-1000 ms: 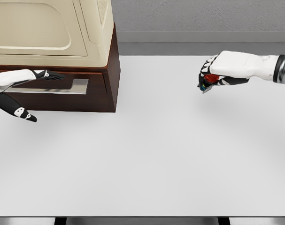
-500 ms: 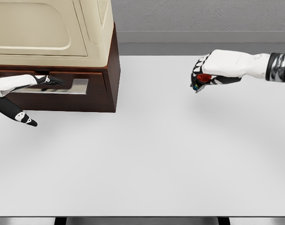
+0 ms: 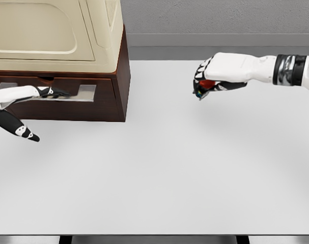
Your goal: Open the cabinet drawer with left arm, and place a switch into the drawer with right arm
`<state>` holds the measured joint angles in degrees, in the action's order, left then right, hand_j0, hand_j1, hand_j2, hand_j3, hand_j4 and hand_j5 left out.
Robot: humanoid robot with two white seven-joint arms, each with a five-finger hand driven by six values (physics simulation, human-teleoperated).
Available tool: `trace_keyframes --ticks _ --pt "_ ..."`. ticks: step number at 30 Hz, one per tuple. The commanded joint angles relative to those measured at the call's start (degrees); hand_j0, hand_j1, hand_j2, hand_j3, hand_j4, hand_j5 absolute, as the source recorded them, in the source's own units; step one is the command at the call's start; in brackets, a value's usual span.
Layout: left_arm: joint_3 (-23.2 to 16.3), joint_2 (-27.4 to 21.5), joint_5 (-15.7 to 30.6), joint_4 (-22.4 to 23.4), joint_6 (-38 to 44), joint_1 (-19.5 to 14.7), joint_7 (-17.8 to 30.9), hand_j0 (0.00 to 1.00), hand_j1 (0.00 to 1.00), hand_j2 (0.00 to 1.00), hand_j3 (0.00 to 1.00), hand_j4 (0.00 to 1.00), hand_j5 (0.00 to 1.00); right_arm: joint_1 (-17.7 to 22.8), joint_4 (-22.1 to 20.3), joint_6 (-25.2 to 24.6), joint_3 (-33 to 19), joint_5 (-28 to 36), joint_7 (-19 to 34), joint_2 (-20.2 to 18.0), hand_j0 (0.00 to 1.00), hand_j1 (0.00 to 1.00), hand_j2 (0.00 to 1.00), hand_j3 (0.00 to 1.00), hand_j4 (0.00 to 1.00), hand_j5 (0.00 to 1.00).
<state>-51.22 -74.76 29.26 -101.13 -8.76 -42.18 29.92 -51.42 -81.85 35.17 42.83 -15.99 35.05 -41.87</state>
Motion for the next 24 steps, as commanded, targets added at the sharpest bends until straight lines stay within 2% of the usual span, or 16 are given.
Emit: trace_keyframes --ticks 1,3,8,24 --pt "-0.11 -0.3 -0.35 0.05 -0.12 -0.01 0.14 1.0 1.0 1.0 1.0 1.0 1.0 -0.17 0.02 -0.17 0.76 0.26 -0.05 0.91 0.47 0.47 0.47 0.47 0.47 0.47" --pt "-0.02 -0.82 -0.26 0.05 -0.38 -0.01 0.23 1.0 1.0 1.0 1.0 1.0 1.0 -0.53 0.02 -0.17 1.38 0.26 -0.05 1.26 0.47 0.47 0.47 0.47 0.47 0.47" --pt "-0.02 -1.53 0.88 0.05 -0.56 -0.01 5.08 1.0 1.0 1.0 1.0 1.0 1.0 -1.32 0.02 -0.17 2.25 0.26 -0.05 2.41 0.47 0.47 0.47 0.47 0.47 0.47" --pt "-0.2 -5.22 5.37 -0.04 -0.56 1.14 5.08 1.0 1.0 1.0 1.0 1.0 1.0 -3.16 0.02 -0.17 2.96 0.35 -0.05 5.22 0.47 0.47 0.47 0.47 0.47 0.47"
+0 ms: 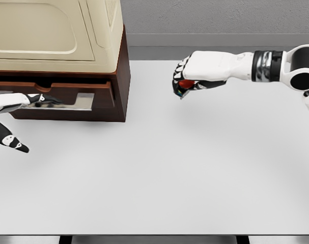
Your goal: Open the cabinet drawer with left arm, and place a switch into the drawer with right arm
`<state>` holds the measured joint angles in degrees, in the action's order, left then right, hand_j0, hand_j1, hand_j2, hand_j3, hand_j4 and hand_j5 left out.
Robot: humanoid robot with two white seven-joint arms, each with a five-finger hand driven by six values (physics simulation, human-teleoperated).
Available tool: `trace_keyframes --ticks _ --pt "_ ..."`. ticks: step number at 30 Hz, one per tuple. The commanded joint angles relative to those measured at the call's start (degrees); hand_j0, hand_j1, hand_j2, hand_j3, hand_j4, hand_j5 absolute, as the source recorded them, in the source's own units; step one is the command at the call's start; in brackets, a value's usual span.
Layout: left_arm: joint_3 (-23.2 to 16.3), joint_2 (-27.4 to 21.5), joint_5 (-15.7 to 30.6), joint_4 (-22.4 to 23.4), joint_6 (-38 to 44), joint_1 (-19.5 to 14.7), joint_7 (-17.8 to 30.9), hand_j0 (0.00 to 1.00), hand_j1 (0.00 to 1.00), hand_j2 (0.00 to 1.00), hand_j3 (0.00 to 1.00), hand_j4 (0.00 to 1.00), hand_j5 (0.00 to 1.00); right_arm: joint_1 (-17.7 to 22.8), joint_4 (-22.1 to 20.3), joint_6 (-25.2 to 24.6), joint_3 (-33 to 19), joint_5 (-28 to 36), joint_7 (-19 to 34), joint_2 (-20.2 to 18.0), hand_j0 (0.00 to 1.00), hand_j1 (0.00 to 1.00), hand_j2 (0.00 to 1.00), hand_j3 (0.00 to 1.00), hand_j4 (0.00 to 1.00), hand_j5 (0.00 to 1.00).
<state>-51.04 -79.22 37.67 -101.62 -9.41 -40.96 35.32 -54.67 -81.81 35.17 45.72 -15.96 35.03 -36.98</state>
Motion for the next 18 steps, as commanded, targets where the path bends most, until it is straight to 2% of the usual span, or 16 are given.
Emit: trace_keyframes --ticks 1,11,18 --pt "-0.38 -0.94 -2.95 0.46 0.09 0.0 -0.32 1.0 1.0 1.0 1.0 1.0 1.0 0.0 -0.1 -0.17 0.15 0.31 -0.03 0.33 0.47 0.47 0.47 0.47 0.47 0.47" --pt "-0.38 -1.64 -1.63 0.37 -0.52 0.7 -0.32 1.0 1.0 1.0 1.0 1.0 1.0 -3.6 -2.12 -0.17 4.64 3.83 -0.03 1.04 0.47 0.47 0.47 0.47 0.47 0.47" --pt "-0.38 -1.46 0.74 0.37 -3.77 1.85 -0.32 1.0 1.0 1.0 1.0 1.0 1.0 -4.39 -4.67 -0.17 4.81 5.5 -0.03 0.6 0.47 0.47 0.47 0.47 0.47 0.47"
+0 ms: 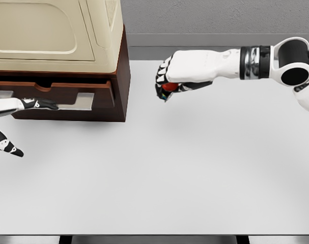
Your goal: Open the cabinet drawer with left arm, and place a switch into the drawer with right arm
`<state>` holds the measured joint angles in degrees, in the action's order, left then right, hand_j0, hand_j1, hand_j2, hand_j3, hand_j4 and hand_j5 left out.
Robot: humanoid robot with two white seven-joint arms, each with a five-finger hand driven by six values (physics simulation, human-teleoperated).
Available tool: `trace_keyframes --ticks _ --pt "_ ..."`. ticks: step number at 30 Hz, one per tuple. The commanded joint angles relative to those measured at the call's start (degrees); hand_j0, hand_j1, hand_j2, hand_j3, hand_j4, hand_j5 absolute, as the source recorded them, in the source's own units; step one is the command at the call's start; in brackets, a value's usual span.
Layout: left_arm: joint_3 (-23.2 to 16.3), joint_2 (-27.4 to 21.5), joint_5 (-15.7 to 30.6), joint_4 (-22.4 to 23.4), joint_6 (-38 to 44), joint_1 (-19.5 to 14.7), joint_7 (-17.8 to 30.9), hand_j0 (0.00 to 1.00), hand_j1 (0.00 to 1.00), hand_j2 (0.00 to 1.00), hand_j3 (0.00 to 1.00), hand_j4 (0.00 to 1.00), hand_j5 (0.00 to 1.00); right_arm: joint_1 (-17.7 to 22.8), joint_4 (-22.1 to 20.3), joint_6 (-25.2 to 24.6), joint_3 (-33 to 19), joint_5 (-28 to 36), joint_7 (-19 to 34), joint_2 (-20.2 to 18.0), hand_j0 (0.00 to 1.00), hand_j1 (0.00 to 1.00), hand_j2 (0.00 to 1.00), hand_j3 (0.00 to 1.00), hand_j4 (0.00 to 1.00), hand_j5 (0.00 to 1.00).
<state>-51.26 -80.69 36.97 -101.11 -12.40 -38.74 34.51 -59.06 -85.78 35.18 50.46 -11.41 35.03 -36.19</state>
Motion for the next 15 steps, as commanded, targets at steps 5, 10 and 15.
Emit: trace_keyframes --ticks 5,10,15 --pt "-0.16 -0.34 2.93 -0.14 -1.4 0.25 0.49 1.0 1.0 1.0 1.0 1.0 1.0 -0.44 -1.14 -0.18 0.43 1.83 -0.03 -0.02 0.47 0.47 0.47 0.47 0.47 0.47" --pt "-0.25 -2.54 4.95 -0.14 -1.4 0.07 0.49 1.0 1.0 1.0 1.0 1.0 1.0 -0.97 -1.41 -0.18 1.04 2.35 -0.03 0.16 0.47 0.47 0.47 0.47 0.47 0.47" --pt "-0.16 -2.72 6.88 -0.14 -1.4 0.07 0.49 1.0 1.0 1.0 1.0 1.0 1.0 -1.76 -2.55 -0.18 1.66 2.71 -0.03 0.33 0.47 0.47 0.47 0.47 0.47 0.47"
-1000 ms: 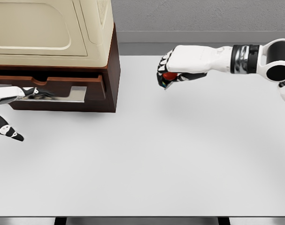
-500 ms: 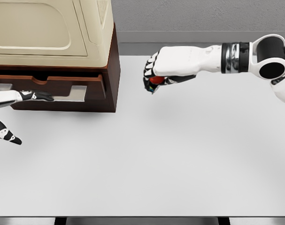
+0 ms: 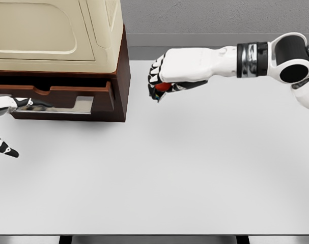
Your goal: Open the cabinet drawer with left arm, and place a switch into the drawer with right arm
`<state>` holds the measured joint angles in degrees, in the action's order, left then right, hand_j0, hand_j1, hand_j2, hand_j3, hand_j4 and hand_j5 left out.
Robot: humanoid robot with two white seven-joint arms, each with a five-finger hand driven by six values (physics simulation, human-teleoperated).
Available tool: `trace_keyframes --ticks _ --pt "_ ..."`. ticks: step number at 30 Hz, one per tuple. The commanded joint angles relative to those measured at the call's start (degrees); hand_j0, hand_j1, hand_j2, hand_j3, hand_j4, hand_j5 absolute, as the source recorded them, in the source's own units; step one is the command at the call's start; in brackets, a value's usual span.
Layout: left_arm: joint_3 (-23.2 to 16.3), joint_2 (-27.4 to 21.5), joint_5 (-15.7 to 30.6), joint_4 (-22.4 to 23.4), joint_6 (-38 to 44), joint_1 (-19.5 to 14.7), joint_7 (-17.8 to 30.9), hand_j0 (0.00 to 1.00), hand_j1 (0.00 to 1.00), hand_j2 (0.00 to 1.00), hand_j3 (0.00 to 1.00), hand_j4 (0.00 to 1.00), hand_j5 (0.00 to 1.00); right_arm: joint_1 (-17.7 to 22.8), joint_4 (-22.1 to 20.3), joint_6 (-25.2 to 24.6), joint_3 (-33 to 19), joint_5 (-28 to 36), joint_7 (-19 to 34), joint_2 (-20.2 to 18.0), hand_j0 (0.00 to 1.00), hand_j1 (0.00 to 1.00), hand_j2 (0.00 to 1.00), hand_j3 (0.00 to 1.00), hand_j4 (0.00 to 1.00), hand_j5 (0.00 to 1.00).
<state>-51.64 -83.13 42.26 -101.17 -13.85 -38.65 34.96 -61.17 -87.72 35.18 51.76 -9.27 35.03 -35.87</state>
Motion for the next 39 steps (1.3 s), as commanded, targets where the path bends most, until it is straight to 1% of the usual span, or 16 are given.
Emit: trace_keyframes --ticks 1,7,10,14,15,17,21,23,24,27,28,33,39 --pt "0.22 -0.27 1.94 -0.08 0.14 -0.11 0.04 1.0 1.0 1.0 1.0 1.0 1.0 0.0 -0.61 -0.18 0.53 0.57 -0.03 0.1 0.47 0.47 0.47 0.47 0.47 0.47" --pt "0.22 -1.15 4.4 0.01 0.66 -0.02 0.04 1.0 1.0 1.0 1.0 1.0 1.0 -0.53 -1.05 -0.18 0.53 0.65 -0.03 0.45 0.47 0.47 0.47 0.47 0.47 0.47" --pt "0.13 -1.94 7.04 0.01 0.84 0.07 0.04 1.0 1.0 1.0 1.0 1.0 1.0 -0.88 -1.05 -0.18 0.62 0.65 -0.03 0.8 0.47 0.47 0.47 0.47 0.47 0.47" --pt "0.13 -2.03 7.83 0.01 2.51 0.07 0.04 1.0 1.0 1.0 1.0 1.0 1.0 -0.97 -1.14 -0.18 0.62 0.74 -0.03 0.71 0.47 0.47 0.47 0.47 0.47 0.47" --pt "0.13 -2.03 7.83 0.01 2.51 0.07 0.04 1.0 1.0 1.0 1.0 1.0 1.0 -0.97 -1.4 -0.18 0.62 0.74 -0.03 0.71 0.47 0.47 0.47 0.47 0.47 0.47" --pt "0.13 -2.65 9.33 0.01 4.71 0.07 0.04 1.0 1.0 1.0 1.0 1.0 1.0 -0.97 -1.75 -0.18 0.62 0.74 -0.03 0.63 0.47 0.47 0.47 0.47 0.47 0.47" --pt "0.13 -2.65 10.56 0.01 5.23 0.07 0.04 1.0 1.0 1.0 1.0 1.0 1.0 -1.32 -3.25 -0.18 0.62 0.74 -0.03 0.63 0.47 0.47 0.47 0.47 0.47 0.47" --pt "0.13 -2.65 11.44 0.01 7.52 0.07 0.04 1.0 1.0 1.0 1.0 1.0 1.0 -1.84 -3.6 -0.18 0.62 0.92 -0.03 0.54 0.47 0.47 0.47 0.47 0.47 0.47" --pt "0.13 -2.65 11.44 0.01 7.52 0.07 0.04 1.0 1.0 1.0 1.0 1.0 1.0 -2.11 -3.69 -0.18 0.79 2.32 -0.03 0.45 0.47 0.47 0.47 0.47 0.47 0.47" --pt "0.13 -2.56 11.52 -0.08 7.96 0.24 0.04 1.0 1.0 1.0 1.0 1.0 1.0 -2.55 -4.13 -0.18 0.79 2.76 -0.03 0.1 0.47 0.47 0.47 0.47 0.47 0.47" --pt "0.04 -2.65 11.52 0.01 7.96 0.94 0.04 1.0 1.0 1.0 1.0 1.0 1.0 -2.55 -4.21 -0.18 0.88 2.76 -0.03 0.1 0.47 0.47 0.47 0.47 0.47 0.47" --pt "-0.04 -2.91 11.52 0.01 8.57 1.82 0.04 1.0 1.0 1.0 1.0 1.0 1.0 -2.99 -5.18 -0.18 1.06 3.99 -0.03 0.01 0.47 0.47 0.47 0.47 0.47 0.47" --pt "0.04 -5.37 12.4 -0.08 8.57 1.82 0.04 1.0 1.0 1.0 1.0 1.0 1.0 -3.25 -5.36 -0.18 1.41 4.7 -0.03 0.1 0.47 0.47 0.47 0.47 0.47 0.47"
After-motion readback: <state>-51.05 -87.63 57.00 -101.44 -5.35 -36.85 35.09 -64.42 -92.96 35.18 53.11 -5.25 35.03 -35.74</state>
